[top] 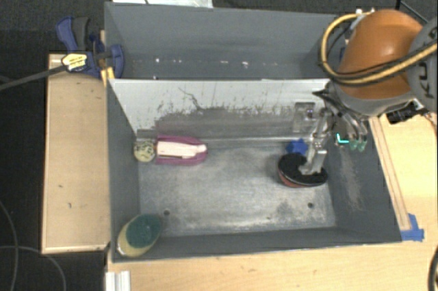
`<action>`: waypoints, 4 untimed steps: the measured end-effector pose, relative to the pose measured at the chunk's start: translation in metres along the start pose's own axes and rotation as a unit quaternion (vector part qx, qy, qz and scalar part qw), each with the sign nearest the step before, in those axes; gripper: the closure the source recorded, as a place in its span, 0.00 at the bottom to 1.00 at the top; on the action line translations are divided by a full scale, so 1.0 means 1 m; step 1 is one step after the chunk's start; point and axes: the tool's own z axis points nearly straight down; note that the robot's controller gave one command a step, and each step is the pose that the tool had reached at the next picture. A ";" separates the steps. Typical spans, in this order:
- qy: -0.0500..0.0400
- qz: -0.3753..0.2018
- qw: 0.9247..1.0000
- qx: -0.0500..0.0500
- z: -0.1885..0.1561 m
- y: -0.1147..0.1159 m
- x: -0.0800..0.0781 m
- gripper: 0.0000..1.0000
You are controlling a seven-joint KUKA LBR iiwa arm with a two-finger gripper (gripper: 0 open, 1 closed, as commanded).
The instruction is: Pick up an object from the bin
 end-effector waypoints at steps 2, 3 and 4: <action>-0.008 0.074 0.997 0.000 0.126 -0.038 -0.023 0.00; -0.010 0.073 0.997 0.001 0.122 -0.039 -0.023 1.00; -0.007 0.075 0.997 0.000 0.013 -0.023 -0.020 1.00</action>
Offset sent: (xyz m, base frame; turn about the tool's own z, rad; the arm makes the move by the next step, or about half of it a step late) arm -0.0353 -0.0567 -0.0381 0.0301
